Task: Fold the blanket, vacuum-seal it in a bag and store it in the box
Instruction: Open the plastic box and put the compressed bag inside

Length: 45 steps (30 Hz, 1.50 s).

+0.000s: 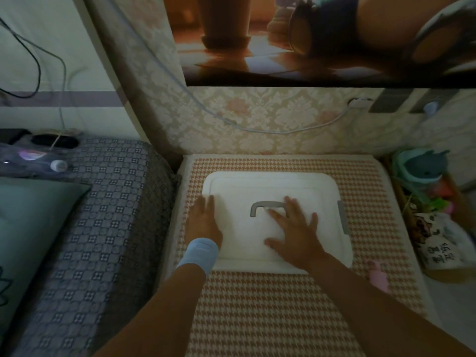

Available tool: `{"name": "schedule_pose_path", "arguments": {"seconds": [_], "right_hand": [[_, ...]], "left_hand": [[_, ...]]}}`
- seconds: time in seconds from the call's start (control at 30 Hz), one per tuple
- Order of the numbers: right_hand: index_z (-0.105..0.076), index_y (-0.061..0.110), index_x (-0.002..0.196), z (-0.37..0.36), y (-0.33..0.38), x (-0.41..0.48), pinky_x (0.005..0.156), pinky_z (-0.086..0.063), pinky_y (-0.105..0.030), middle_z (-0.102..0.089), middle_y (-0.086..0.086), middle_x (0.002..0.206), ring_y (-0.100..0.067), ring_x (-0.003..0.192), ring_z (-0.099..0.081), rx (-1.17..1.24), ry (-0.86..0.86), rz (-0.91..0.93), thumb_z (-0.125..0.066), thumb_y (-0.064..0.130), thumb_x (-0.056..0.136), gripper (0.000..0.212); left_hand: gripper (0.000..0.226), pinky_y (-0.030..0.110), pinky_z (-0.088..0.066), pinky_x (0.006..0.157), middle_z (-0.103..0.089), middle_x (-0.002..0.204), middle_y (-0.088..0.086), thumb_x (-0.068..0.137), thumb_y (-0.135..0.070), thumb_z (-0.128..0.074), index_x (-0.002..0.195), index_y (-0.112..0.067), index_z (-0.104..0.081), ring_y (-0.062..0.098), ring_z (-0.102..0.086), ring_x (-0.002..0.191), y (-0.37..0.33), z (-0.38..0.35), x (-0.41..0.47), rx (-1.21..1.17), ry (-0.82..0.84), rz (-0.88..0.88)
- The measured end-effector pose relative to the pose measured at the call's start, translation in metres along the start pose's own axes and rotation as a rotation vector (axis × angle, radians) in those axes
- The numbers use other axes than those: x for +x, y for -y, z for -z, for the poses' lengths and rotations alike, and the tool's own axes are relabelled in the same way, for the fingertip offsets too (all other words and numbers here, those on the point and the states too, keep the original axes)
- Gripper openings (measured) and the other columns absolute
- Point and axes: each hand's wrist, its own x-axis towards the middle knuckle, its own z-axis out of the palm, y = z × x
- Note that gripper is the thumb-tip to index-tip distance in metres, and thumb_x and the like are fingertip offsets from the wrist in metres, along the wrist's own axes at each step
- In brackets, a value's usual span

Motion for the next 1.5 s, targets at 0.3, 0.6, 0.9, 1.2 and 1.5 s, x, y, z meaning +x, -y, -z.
{"name": "schedule_pose_path", "arguments": {"seconds": [0.3,0.6,0.9,1.2,1.5], "right_hand": [[-0.015,0.038,0.155,0.009,-0.055,-0.002,0.111,-0.028,-0.06,0.001,-0.014,0.164,-0.044,0.145,-0.016,0.419,-0.122,-0.652,-0.068,0.06,0.081,0.093],[-0.023,0.035,0.153,0.029,-0.011,0.063,0.12,-0.014,-0.039,0.022,0.007,0.163,-0.024,0.152,0.012,0.568,-0.138,-0.175,-0.086,0.054,0.063,0.112],[-0.002,0.042,0.157,0.02,0.005,0.095,0.12,0.005,-0.061,0.04,-0.001,0.156,-0.035,0.131,0.05,0.161,0.124,0.059,-0.077,0.068,0.066,0.12],[0.01,0.047,0.154,0.065,0.036,0.194,0.115,-0.004,-0.07,0.037,0.004,0.158,-0.034,0.143,0.037,-0.052,0.224,0.051,-0.07,0.072,0.071,0.118],[0.008,0.047,0.154,0.065,0.052,0.174,0.114,-0.003,-0.072,0.034,0.001,0.159,-0.035,0.144,0.035,0.017,0.265,-0.039,-0.065,0.076,0.074,0.112]], "left_hand": [[0.146,0.068,0.011,0.108,0.047,0.145,0.004,0.048,-0.083,-0.067,0.141,-0.034,0.035,0.043,0.037,0.133,-0.047,-0.041,0.003,0.523,0.424,-0.401],[0.124,0.058,-0.004,0.116,0.028,0.156,-0.001,0.065,-0.07,-0.069,0.15,-0.035,0.014,0.028,0.02,0.145,-0.011,0.021,0.077,0.547,0.313,-0.286],[0.122,0.059,-0.014,0.114,0.034,0.153,0.0,0.073,-0.052,-0.075,0.145,-0.04,0.023,0.034,0.02,0.144,0.011,0.028,0.104,0.605,0.372,-0.403],[0.109,0.057,-0.023,0.112,0.021,0.158,-0.006,0.077,-0.055,-0.07,0.147,-0.045,0.012,0.025,0.008,0.147,0.019,0.052,0.175,0.56,0.274,-0.296],[0.112,0.052,-0.019,0.116,0.017,0.159,0.0,0.077,-0.045,-0.075,0.15,-0.037,0.009,0.028,0.005,0.147,0.011,0.064,0.17,0.608,0.297,-0.366]]}}
